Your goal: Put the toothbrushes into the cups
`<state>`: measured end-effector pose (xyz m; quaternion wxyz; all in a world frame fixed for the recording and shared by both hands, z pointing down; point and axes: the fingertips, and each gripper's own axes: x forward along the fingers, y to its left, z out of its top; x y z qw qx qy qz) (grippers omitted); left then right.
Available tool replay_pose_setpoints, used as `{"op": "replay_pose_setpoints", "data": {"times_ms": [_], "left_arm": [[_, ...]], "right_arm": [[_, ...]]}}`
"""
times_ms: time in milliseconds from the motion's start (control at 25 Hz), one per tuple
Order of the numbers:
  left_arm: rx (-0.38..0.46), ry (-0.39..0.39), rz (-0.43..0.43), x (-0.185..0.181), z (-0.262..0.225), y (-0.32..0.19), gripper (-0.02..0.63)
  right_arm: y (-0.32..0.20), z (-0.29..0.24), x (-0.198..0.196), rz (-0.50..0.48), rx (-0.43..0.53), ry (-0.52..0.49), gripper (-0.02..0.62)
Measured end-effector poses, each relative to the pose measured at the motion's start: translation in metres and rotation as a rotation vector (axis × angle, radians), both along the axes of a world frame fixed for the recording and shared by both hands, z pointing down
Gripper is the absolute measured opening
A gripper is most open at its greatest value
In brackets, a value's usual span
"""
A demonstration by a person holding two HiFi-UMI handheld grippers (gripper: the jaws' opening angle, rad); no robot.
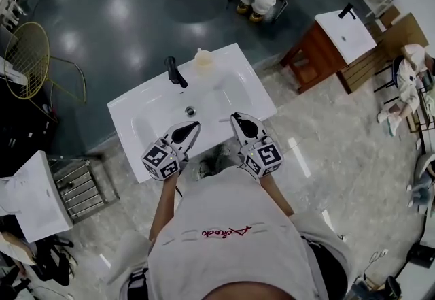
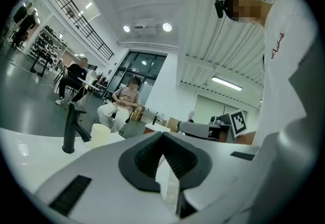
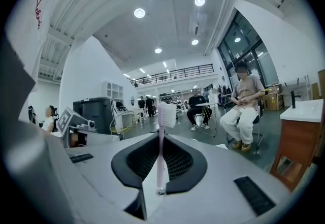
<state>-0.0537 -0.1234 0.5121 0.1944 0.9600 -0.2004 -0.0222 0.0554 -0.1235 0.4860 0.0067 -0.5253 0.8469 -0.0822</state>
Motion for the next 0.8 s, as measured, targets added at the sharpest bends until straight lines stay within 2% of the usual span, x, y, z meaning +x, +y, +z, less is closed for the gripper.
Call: {"op": "replay_pose_setpoints", "data": {"times_ms": [520,800], "left_arm": [[-0.044,-0.032,-0.071,0.005,0.015,-0.059,0.015],[-0.085,-0.056,-0.098,0.01,0.027,-0.083,0.015]], "right_arm": [[-0.07,0.021,0.006,-0.072,-0.045,-0.024,0.02],[-0.096,0.041,0.01,-0.107,-0.102,-0.037,0.02]]}}
